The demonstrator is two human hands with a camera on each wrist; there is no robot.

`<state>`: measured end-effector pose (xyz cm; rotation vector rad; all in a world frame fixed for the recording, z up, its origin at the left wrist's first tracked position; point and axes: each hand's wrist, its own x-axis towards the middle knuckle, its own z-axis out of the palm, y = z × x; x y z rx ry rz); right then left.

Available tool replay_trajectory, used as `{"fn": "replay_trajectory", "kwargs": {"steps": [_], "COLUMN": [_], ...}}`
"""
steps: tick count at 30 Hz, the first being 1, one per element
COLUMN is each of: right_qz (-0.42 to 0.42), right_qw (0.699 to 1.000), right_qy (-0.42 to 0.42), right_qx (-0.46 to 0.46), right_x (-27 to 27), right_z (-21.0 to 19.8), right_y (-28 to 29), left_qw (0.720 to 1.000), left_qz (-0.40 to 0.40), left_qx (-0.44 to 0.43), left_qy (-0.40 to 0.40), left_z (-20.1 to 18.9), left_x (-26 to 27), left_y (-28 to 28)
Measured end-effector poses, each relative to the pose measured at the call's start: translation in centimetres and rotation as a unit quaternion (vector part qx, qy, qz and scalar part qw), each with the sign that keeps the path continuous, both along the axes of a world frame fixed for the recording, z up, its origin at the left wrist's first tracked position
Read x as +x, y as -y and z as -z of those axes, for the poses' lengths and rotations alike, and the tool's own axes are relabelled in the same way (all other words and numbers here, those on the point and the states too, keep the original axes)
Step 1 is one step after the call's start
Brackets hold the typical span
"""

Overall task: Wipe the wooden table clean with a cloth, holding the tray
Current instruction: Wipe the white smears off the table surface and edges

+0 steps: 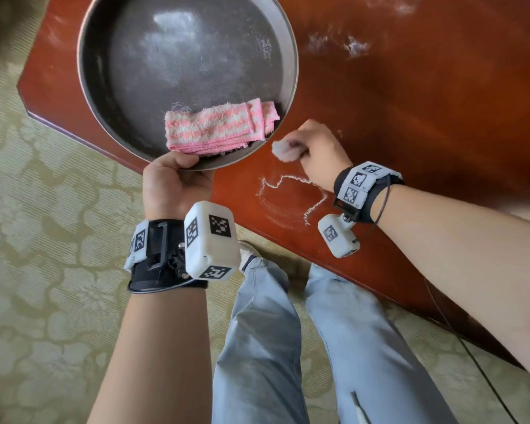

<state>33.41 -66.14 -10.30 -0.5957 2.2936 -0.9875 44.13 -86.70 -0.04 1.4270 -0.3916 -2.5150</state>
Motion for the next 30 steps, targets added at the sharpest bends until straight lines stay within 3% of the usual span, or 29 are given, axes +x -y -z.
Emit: {"fn": "replay_trajectory", "kwargs": {"steps": [3, 10, 17, 23, 30], "right_qz": [0.096, 0.155, 0.185, 0.131, 0.016], "right_qw": [0.995, 0.979, 0.952, 0.94, 0.952], "right_qy": [-0.031, -0.103, -0.152, -0.154, -0.129], "right_qx": [0.024, 0.086, 0.19, 0.275, 0.275], "right_x": [-3.0, -8.4, -12.1, -11.7, -7.8], "right_z": [-1.0, -1.3, -0.3, 1.4, 1.8], "right_y": [-2.8, -10.0, -12.9, -12.4, -7.6], "left_qw": [1.0, 1.0, 0.998, 0.996, 0.993], "left_qz": [0.001, -0.029, -0.069, -0.093, -0.111], "left_qx": [-0.006, 0.009, -0.005, -0.004, -0.016], "left_qy": [0.007, 0.004, 0.007, 0.005, 0.022], "left_z": [-0.1, -0.3, 0.2, 0.4, 0.6], "left_x": [-1.5, -5.1, -6.5, -5.8, -4.0], "left_y": [-2.0, -7.7, -10.3, -10.2, -8.7]}}
